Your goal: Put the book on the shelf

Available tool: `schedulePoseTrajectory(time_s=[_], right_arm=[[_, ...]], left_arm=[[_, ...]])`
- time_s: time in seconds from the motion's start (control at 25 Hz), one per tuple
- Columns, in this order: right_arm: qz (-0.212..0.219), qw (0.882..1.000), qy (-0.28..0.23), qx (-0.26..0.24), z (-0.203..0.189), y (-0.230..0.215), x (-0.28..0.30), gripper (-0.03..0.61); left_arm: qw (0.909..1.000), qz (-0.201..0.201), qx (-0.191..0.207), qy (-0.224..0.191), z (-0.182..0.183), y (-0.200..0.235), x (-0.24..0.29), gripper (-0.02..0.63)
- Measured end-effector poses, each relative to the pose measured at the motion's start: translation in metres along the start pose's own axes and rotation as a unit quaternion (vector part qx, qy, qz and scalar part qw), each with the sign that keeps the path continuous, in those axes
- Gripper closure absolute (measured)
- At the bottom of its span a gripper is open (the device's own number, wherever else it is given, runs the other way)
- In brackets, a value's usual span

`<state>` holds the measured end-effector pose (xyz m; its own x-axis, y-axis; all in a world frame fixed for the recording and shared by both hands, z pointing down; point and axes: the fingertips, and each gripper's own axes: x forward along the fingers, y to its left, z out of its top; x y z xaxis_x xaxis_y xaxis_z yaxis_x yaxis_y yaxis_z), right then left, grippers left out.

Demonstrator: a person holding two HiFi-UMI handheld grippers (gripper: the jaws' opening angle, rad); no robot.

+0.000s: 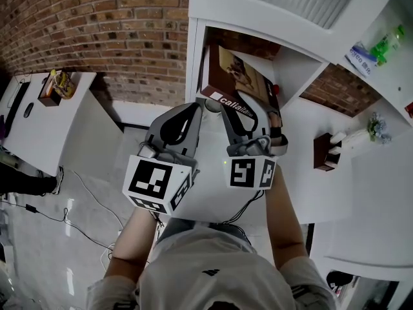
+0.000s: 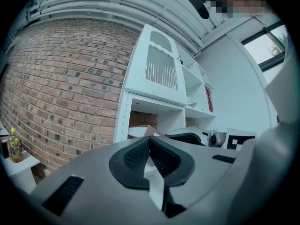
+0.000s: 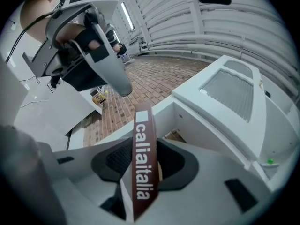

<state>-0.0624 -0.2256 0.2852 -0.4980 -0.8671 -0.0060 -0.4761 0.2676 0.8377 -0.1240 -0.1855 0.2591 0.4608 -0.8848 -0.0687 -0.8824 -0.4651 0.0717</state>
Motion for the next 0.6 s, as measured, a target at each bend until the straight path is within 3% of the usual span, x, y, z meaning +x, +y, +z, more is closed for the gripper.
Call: schedulePoseTrajectory(time_s=[0.6], right_arm=[[0.028, 1.000, 0.011, 0.007, -0.017, 0.006, 0.018, 0.408]], left_arm=[[0.9998, 0.020, -0.001, 0.005, -0.003, 0.008, 0.011, 0.603]])
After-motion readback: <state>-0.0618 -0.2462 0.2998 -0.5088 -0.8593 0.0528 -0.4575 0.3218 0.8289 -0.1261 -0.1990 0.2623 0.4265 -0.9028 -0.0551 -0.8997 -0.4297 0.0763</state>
